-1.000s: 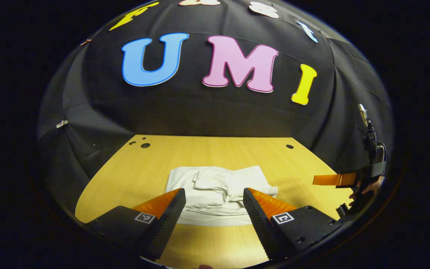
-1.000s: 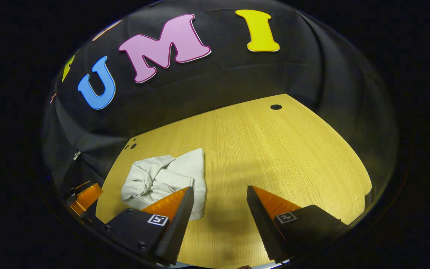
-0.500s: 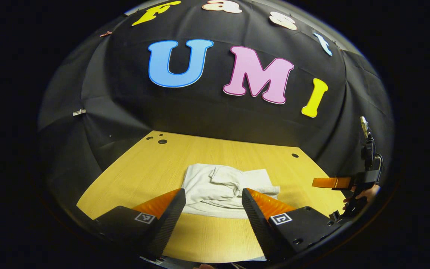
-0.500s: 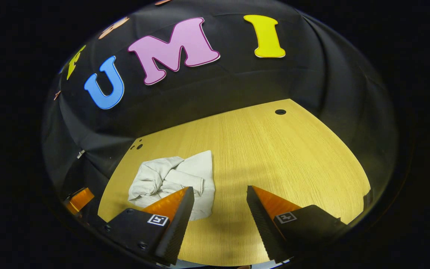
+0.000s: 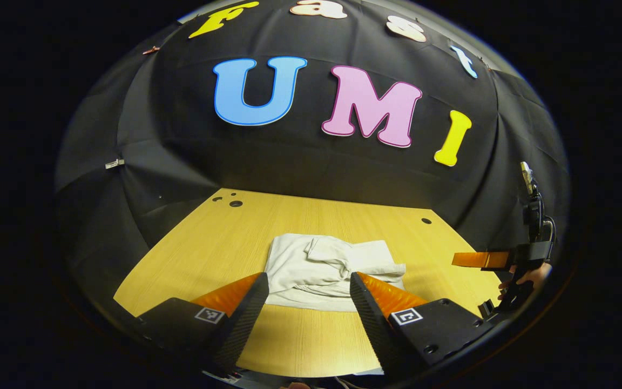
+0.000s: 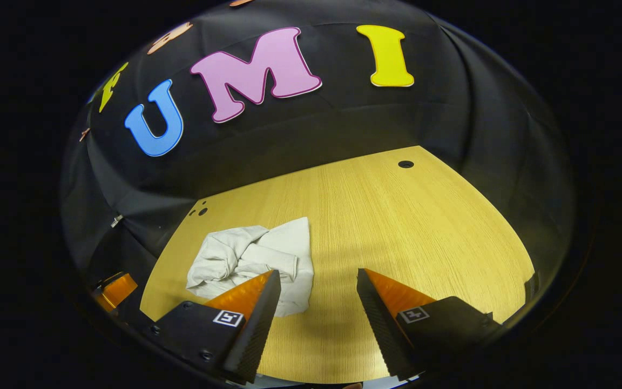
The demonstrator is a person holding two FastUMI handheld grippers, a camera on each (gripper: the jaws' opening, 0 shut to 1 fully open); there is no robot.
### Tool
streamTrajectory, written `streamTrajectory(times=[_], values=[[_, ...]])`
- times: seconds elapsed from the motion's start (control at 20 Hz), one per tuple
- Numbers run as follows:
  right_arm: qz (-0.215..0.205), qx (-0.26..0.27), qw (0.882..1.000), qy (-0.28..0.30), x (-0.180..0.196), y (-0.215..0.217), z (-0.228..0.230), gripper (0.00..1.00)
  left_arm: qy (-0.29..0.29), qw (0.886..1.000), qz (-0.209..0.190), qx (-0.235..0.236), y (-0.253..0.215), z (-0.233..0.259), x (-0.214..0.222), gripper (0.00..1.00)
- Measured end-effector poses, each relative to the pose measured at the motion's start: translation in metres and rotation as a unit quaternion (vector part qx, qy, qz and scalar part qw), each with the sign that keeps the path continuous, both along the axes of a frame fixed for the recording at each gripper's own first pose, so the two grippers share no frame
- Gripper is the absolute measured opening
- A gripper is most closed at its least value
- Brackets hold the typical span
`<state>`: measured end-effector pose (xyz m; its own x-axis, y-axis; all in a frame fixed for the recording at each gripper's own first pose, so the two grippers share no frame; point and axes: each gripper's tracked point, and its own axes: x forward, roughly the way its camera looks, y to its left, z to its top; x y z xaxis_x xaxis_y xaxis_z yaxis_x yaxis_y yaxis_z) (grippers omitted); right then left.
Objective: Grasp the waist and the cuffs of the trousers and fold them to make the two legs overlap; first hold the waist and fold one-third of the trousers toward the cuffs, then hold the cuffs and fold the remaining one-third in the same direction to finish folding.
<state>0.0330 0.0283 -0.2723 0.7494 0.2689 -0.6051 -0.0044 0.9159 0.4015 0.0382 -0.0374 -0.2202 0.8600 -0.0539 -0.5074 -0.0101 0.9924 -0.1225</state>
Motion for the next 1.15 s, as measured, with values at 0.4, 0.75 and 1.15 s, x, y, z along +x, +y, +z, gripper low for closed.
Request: streamTrajectory(times=[0.4,0.75,1.15], values=[[-0.007,-0.004,1.000,-0.006,-0.001,0.003,0.001,0.89,-0.001,1.000,-0.006,0.000,0.005,-0.002,0.001,0.96],[-0.016,-0.009,1.000,-0.007,-0.006,0.002,0.001,0.89,-0.003,1.000,-0.003,0.002,0.014,-0.001,-0.003,0.96],[-0.024,-0.017,1.000,-0.011,-0.013,0.003,0.003,0.89,-0.011,1.000,-0.006,0.002,0.021,0.004,-0.009,0.96]])
